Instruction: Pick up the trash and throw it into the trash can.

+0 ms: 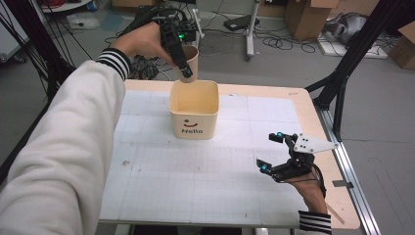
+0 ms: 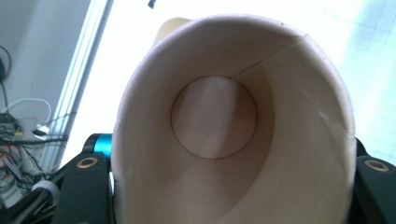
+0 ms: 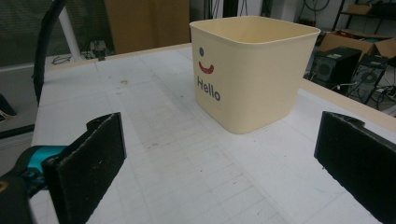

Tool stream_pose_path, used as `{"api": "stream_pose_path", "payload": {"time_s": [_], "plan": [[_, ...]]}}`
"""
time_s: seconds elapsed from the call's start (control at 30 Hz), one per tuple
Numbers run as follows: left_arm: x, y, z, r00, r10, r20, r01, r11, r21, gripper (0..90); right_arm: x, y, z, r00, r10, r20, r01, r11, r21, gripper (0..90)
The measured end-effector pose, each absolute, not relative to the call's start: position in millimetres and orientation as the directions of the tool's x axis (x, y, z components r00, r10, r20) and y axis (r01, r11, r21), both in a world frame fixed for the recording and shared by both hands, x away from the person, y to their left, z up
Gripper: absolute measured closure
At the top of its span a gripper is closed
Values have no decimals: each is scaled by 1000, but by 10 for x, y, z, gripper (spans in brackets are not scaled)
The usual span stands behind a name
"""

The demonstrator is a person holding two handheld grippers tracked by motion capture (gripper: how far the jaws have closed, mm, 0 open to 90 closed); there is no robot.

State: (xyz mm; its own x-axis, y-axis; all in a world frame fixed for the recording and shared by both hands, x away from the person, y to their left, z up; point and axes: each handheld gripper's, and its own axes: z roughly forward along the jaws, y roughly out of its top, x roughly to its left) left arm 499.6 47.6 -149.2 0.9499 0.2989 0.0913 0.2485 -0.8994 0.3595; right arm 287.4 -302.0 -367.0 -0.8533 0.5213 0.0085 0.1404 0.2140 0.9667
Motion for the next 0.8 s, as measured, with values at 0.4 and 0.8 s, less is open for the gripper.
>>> {"api": "stream_pose_path", "payload": {"time_s": [0.4, 0.8], "plan": [[5112, 336, -1564, 947, 304, 106, 246, -894, 375, 342, 2870, -3041, -3674, -852, 524, 13, 145, 213, 966, 9], [5170, 320, -1720, 936, 323, 140, 244, -883, 401, 343, 2868, -3053, -3679, -851, 525, 14, 145, 210, 967, 9]]}}
